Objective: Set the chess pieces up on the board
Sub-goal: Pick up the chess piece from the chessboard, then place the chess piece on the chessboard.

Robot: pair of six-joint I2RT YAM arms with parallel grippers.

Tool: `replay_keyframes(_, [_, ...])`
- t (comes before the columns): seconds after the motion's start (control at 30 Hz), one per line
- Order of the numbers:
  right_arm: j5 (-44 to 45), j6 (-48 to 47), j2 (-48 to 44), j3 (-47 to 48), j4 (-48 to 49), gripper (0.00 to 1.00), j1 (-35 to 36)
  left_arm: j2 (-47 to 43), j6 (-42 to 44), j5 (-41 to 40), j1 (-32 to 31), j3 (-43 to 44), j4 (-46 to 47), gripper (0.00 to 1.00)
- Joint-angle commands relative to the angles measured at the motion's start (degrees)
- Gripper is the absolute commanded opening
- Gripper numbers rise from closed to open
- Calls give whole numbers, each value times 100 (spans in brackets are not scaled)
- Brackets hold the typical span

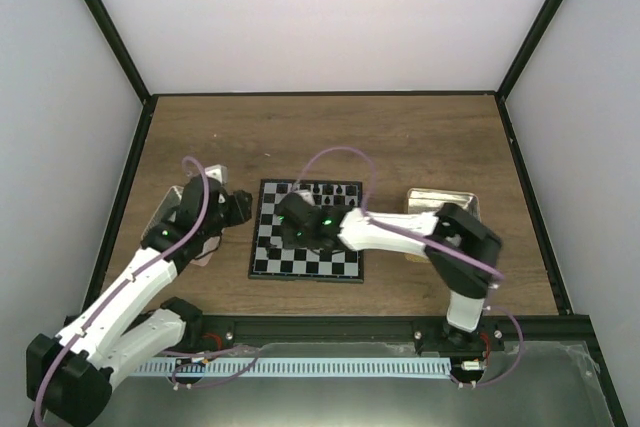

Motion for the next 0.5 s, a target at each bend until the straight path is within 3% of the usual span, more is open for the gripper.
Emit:
replay_keyframes(0.0, [-685,2023,-1148,-956,1551,15,-609,-483,-491,1175,16,-611,1083,57])
replay_keyframes(0.27, [-1087,4192,-2136,-1812,2584,15,-970,-874,-1027,2457,-160,-1686,2964,63])
replay_keyframes(0.47, [-1330,5383,-2501,-2059,3135,15,-1082,-668,-1092,2288,-845,-1949,3946,68])
